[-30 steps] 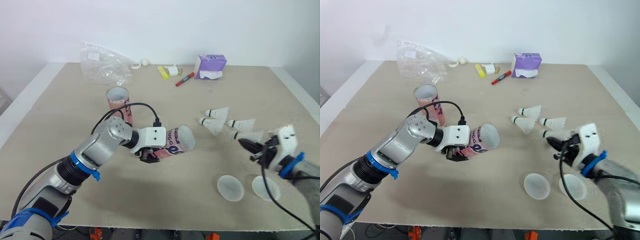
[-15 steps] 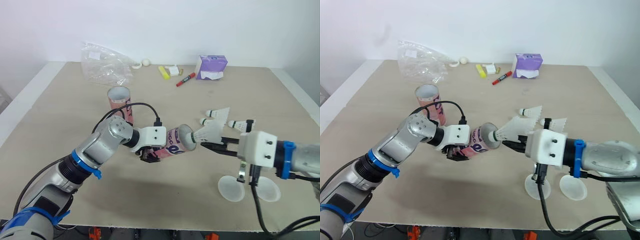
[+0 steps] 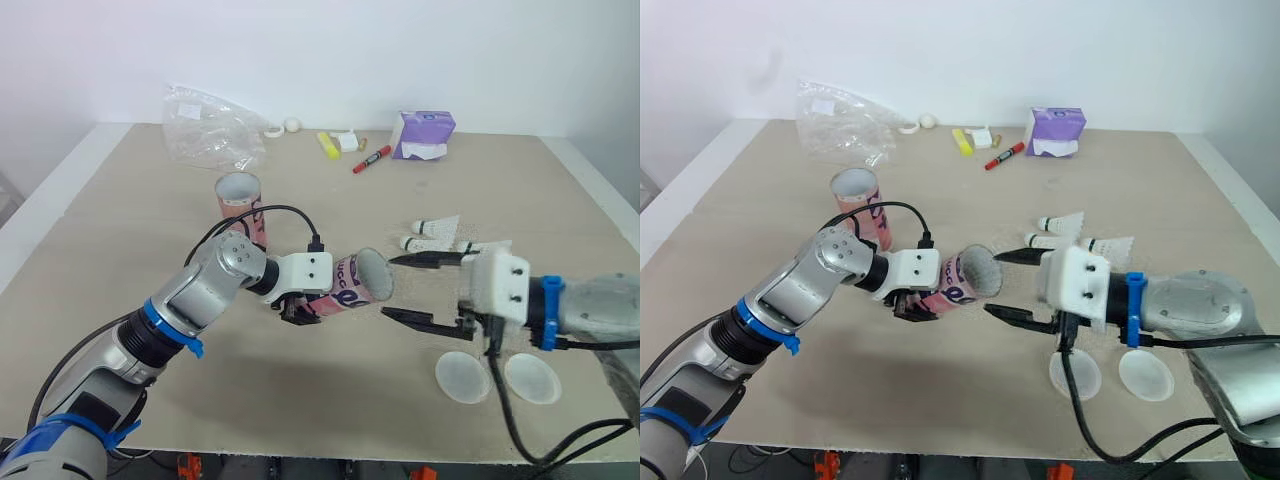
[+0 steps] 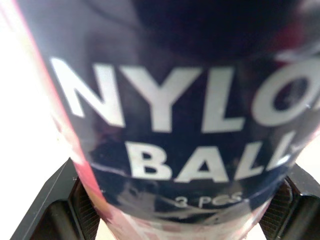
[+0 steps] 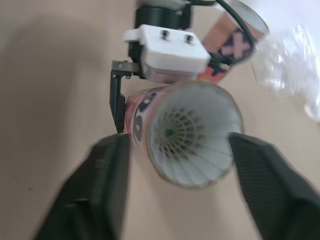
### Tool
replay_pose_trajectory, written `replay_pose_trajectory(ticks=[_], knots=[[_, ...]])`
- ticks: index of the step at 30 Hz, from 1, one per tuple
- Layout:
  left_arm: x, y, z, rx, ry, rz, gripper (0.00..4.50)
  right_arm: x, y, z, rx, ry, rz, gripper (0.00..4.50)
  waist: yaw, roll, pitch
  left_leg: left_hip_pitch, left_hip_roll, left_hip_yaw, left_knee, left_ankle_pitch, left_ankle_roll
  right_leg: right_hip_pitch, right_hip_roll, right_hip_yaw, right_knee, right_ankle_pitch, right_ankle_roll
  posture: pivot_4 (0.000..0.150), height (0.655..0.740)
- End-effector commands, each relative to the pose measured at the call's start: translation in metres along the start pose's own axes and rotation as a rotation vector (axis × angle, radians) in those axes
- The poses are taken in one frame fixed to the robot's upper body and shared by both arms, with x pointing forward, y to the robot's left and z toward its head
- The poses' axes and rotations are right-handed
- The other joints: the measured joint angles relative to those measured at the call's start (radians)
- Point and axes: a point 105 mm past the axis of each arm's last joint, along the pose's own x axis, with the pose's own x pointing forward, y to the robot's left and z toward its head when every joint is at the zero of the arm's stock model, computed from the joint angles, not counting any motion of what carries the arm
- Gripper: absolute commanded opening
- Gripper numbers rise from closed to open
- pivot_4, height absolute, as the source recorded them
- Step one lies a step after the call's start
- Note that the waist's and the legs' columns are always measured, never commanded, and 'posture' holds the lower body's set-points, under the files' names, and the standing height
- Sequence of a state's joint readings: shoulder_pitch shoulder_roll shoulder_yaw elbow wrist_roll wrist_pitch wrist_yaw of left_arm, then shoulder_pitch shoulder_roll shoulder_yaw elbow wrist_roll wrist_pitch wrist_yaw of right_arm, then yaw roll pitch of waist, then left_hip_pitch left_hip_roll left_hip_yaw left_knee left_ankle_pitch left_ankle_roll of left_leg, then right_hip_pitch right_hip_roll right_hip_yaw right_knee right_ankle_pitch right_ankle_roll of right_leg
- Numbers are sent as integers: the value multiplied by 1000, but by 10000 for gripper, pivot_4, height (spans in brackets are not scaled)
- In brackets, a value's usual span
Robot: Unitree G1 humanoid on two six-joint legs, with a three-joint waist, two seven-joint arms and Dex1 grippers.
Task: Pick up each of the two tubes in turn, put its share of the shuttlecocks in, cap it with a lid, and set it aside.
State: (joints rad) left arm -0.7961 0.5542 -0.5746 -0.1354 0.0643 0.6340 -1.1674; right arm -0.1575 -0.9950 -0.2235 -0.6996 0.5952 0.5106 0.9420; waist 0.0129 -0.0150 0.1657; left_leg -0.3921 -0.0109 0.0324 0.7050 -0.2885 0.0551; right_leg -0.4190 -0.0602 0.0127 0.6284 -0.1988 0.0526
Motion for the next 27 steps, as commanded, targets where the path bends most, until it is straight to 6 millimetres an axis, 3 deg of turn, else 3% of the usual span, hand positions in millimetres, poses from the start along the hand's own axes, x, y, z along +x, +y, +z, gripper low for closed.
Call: replay_pose_trajectory(ticks=[1,6,8,17,27], knots=[[5,0,-10,-30,43,5,36564,-18,-12,7,96,19,-45,44255,0,0,0,0,0,0,0,0,0,0,0,0,0,0,0,1500,7400],[4,5,-9,-24,48,18,36564,-25,-31,18,125,16,-85,44255,0,0,0,0,0,0,0,1,1,0,-2,-2,0,1,-2,1500,7400],[5,4,-9,-18,49,14,36564,-21,-40,17,104,26,-106,39294,-1,0,0,0,0,-2,0,1,2,0,-2,-4,0,1,-2,1500,7400],[7,2,-8,-17,45,6,36564,23,-33,11,15,75,11,484,0,1,0,-2,0,-2,0,1,1,-1,-2,-5,0,1,-2,1500,7400],[10,0,-8,-22,42,12,36564,70,-16,-18,-44,226,178,484,2,1,0,-4,-2,-2,0,1,2,-3,-4,-6,0,1,-1,1500,7400]])
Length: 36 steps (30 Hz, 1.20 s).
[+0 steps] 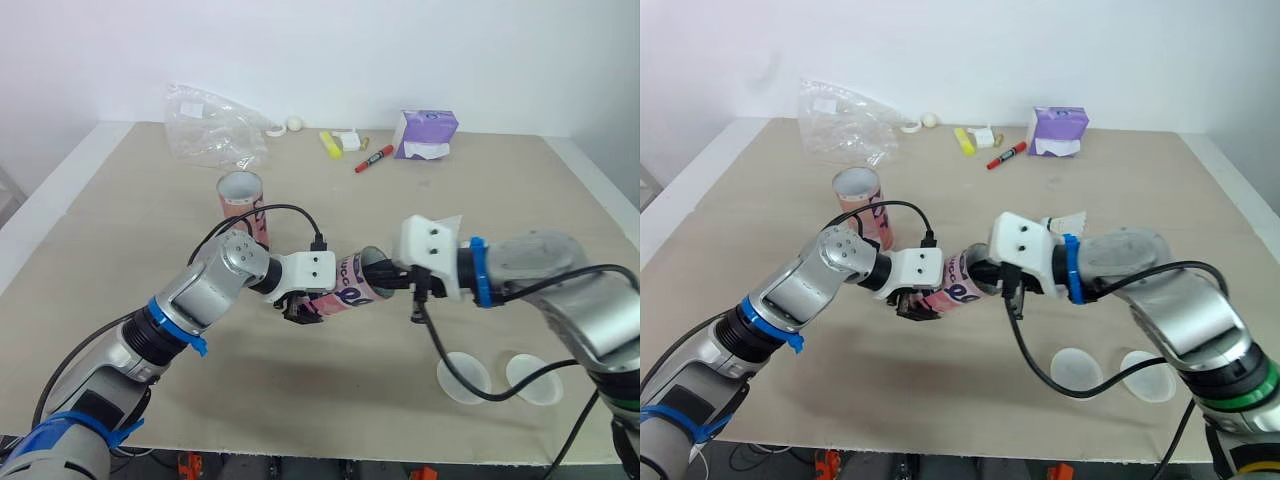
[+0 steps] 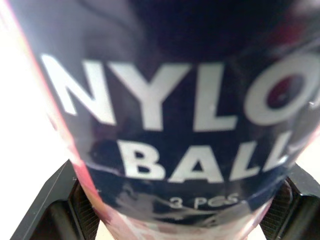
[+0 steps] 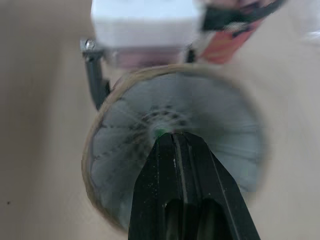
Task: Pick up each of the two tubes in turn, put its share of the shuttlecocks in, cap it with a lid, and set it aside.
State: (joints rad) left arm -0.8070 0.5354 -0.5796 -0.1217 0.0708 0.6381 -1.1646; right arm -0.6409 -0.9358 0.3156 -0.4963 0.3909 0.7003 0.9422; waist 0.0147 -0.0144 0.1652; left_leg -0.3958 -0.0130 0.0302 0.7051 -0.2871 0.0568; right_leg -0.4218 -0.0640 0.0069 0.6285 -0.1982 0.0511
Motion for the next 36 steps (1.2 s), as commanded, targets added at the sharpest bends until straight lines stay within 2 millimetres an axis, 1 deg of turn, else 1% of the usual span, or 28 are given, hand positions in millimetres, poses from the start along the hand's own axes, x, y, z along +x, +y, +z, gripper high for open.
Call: replay_pose_trajectory(ticks=[1,4,8,15,19,23,28,32,35,36], knots=[[7,-2,-11,-24,43,13,36564,5,0,0,-42,45,32,484,0,0,0,0,0,0,0,0,0,0,0,0,0,0,0,1500,7400],[8,-2,-11,-27,40,15,36564,11,1,-1,-58,73,67,484,-1,0,0,0,-1,0,0,0,0,0,-1,-1,0,0,0,1500,7400],[10,-3,-12,-20,45,14,36564,27,-2,3,-76,87,107,484,-5,0,0,2,0,0,0,0,0,1,-1,-2,0,1,-1,1500,7400],[11,-4,-10,-19,38,17,36564,45,14,1,-50,102,240,484,-7,0,-3,5,5,-1,0,3,-2,3,3,-5,1,4,-6,1500,7400],[12,-5,-10,-20,36,17,36564,51,17,1,-41,97,271,484,-7,1,-8,7,8,-1,0,3,-2,3,7,-6,1,5,-9,1500,7400],[12,-6,-10,-22,37,18,36564,51,16,1,-42,90,276,484,-8,2,-10,8,9,-1,0,4,-3,3,7,-6,2,6,-10,1500,7400],[12,-6,-12,-23,42,16,36564,39,3,12,-16,34,232,484,-8,2,-12,8,9,-1,0,4,-3,3,7,-6,2,6,-10,1500,7400],[10,-6,-16,-23,49,16,36564,12,-15,29,-10,-51,136,484,-4,2,-11,4,8,-1,0,4,-3,0,6,-6,2,6,-10,1500,7400],[9,-5,-17,-24,48,18,36564,-11,-18,35,-9,-74,105,484,-2,3,-10,0,6,-2,0,4,-3,-2,4,-6,1,6,-10,1500,7400],[9,-4,-17,-24,48,19,36564,-15,-17,35,-7,-77,103,484,-2,3,-10,0,6,-1,0,4,-3,-2,3,-6,1,6,-10,1500,7400]])
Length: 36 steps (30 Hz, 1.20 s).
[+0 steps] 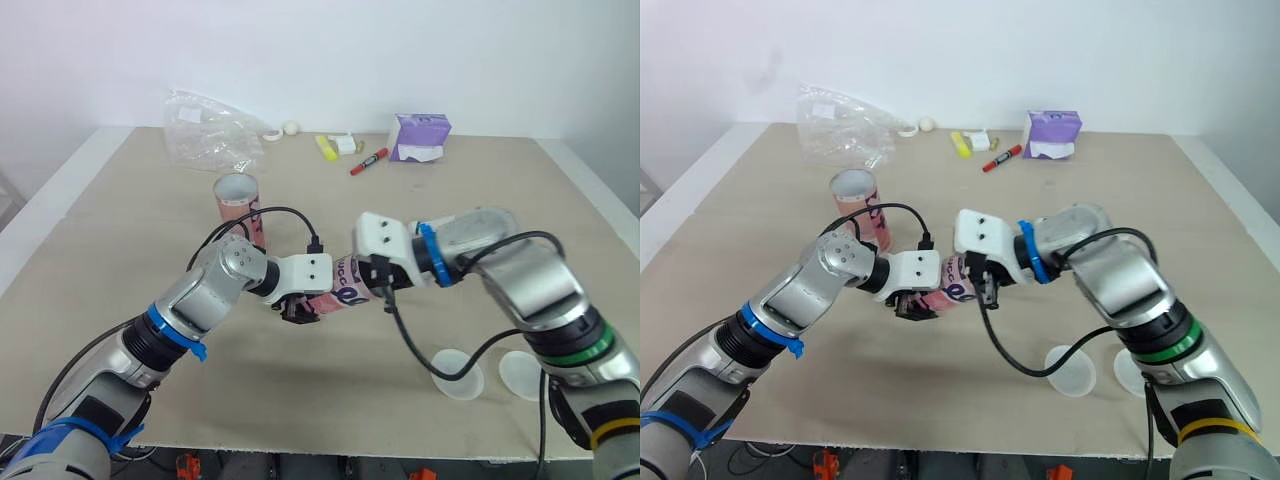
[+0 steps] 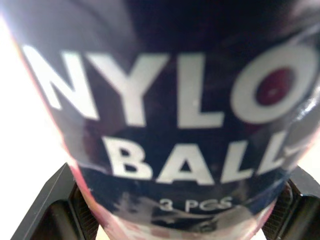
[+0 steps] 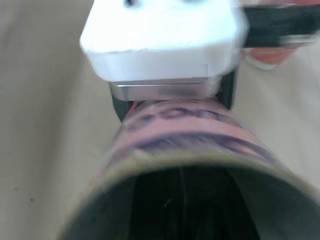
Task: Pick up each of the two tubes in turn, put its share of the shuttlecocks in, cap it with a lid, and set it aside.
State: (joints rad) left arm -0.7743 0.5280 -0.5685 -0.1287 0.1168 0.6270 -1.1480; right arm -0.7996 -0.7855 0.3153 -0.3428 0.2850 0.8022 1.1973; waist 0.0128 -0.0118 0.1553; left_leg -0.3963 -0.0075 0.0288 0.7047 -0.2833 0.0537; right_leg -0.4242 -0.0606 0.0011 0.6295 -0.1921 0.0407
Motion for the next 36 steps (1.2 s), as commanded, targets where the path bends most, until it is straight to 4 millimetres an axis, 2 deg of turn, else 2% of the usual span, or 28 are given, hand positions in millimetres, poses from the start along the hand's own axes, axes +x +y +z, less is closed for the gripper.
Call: replay_pose_trajectory(ticks=[1,7,13,16,18,21,27,36], knots=[[7,-4,-11,-27,30,-14,36564,-26,2,22,-64,-65,-41,484,0,0,0,-1,-1,0,0,0,0,0,-1,0,0,0,0,1500,7400],[5,-2,-13,-45,15,-7,36564,-57,14,10,4,-61,-110,484,4,-2,1,-3,-2,-2,0,-1,0,0,-3,-3,-2,-2,2,1500,7400],[6,-2,-10,-82,-64,-16,36564,-85,15,12,92,-110,-186,484,3,-1,2,-3,-2,-3,0,-1,0,-1,-8,-6,-2,-4,5,1500,7400],[8,-2,10,-131,-269,-23,36564,-106,11,4,159,-106,-267,484,9,-1,2,-4,-2,-3,0,-1,0,0,-10,-7,-2,-4,5,1500,7400],[9,0,22,-169,-411,-8,36564,-113,12,-4,189,-80,-295,484,12,-1,2,-6,-2,-3,0,-1,0,-1,-12,-8,-3,-4,5,1500,7400],[13,1,28,-187,-581,40,36564,-115,21,-18,235,-39,-304,484,15,-2,3,-11,-4,-3,0,-2,1,-5,-14,-9,-5,0,1,1500,7400],[25,-8,26,-167,-717,77,36564,-114,35,-37,307,-5,-298,484,18,-1,4,-18,-4,-2,-3,-4,0,-14,-13,-8,-7,1,3,1500,7400],[57,-31,12,-120,-699,21,36564,-120,56,-80,377,205,-269,484,21,-1,4,-18,-6,-2,-3,-3,1,-11,-11,-8,-10,2,4,1500,7400]])
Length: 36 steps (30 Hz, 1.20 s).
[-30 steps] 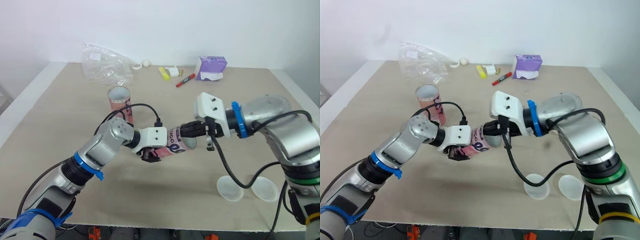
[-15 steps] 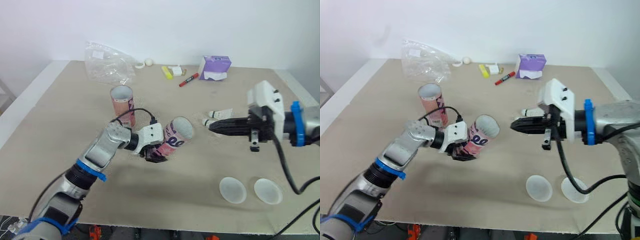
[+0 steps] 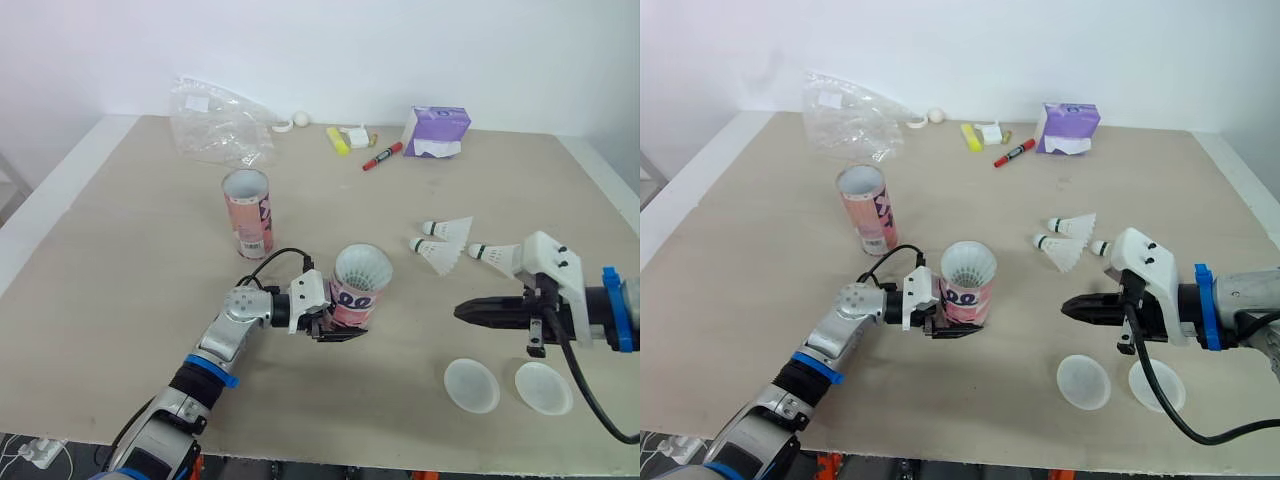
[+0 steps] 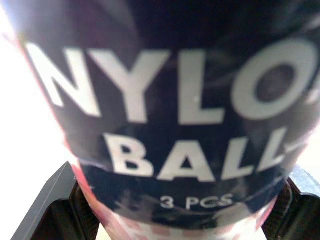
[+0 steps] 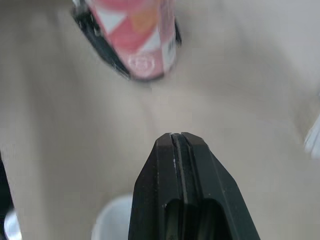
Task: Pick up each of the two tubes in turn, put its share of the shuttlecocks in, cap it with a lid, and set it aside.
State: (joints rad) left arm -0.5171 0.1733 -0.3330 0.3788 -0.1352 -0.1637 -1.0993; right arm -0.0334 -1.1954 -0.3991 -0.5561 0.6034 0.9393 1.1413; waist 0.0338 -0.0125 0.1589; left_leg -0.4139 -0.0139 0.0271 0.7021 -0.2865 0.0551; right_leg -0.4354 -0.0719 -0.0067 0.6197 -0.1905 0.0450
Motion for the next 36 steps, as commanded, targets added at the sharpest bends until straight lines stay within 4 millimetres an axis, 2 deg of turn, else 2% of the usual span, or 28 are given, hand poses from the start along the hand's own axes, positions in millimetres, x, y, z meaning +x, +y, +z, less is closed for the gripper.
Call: replay_pose_trajectory(ticks=[1,4,6,7,8,9,10,12,14,19,32,34,36], knots=[[5,-7,-9,31,36,-40,36564,-7,-4,-6,-50,51,-41,484,0,0,0,0,0,0,0,0,0,0,1,0,0,1,2,1500,7400],[8,-8,-13,36,57,-49,36564,-9,-3,-18,-49,105,-38,484,1,0,0,2,0,0,1,0,1,3,2,0,0,1,2,1500,7400],[10,-10,-15,18,60,-57,36564,-8,1,-29,-26,144,-15,7318,1,0,0,5,0,0,1,0,1,7,2,0,-1,1,2,1500,7400],[10,-11,-16,8,63,-66,36564,-7,2,-35,-20,161,-10,9350,1,0,0,7,0,-1,1,0,1,9,2,0,-1,1,2,1500,7400],[10,-14,-17,0,64,-81,36564,-6,3,-42,-3,185,-6,14892,1,0,0,8,0,-1,1,0,1,11,2,-1,-2,-1,0,1500,7400],[11,-15,-17,-4,64,-91,36564,-6,4,-46,7,200,-5,18592,1,0,0,8,0,-1,1,0,1,12,2,-1,-3,-1,0,1500,7400],[11,-16,-17,-11,65,-94,36564,-5,5,-49,3,209,7,25013,0,0,-1,8,0,-1,1,0,1,12,2,0,-3,0,0,1500,7400],[10,-16,-16,-17,60,-94,36564,-3,3,-51,6,217,-15,35876,0,0,-1,9,0,0,1,0,1,12,2,0,-3,0,1,1500,7400],[10,-17,-15,-17,59,-95,36564,0,2,-53,9,217,-30,44671,0,0,-1,9,0,-1,1,0,1,12,3,0,-3,0,1,1500,7400],[6,-16,-16,-11,64,-94,36564,13,3,-55,11,209,-39,44671,0,0,-1,8,1,-1,1,0,1,12,3,0,-3,1,3,1500,7400],[6,-18,-18,-29,65,-86,36564,30,10,-69,14,247,-53,44671,0,1,-1,9,1,-1,1,-1,2,12,4,0,-3,1,4,1500,7400],[6,-18,-19,-29,67,-84,36564,33,12,-72,14,258,-56,39591,0,1,-1,9,1,-1,1,-1,2,12,4,0,-3,1,4,1500,7400],[6,-18,-19,-29,70,-82,36564,35,13,-73,16,262,-60,31664,0,1,-1,9,1,-1,1,-1,2,12,4,0,-3,1,4,1500,7400]])
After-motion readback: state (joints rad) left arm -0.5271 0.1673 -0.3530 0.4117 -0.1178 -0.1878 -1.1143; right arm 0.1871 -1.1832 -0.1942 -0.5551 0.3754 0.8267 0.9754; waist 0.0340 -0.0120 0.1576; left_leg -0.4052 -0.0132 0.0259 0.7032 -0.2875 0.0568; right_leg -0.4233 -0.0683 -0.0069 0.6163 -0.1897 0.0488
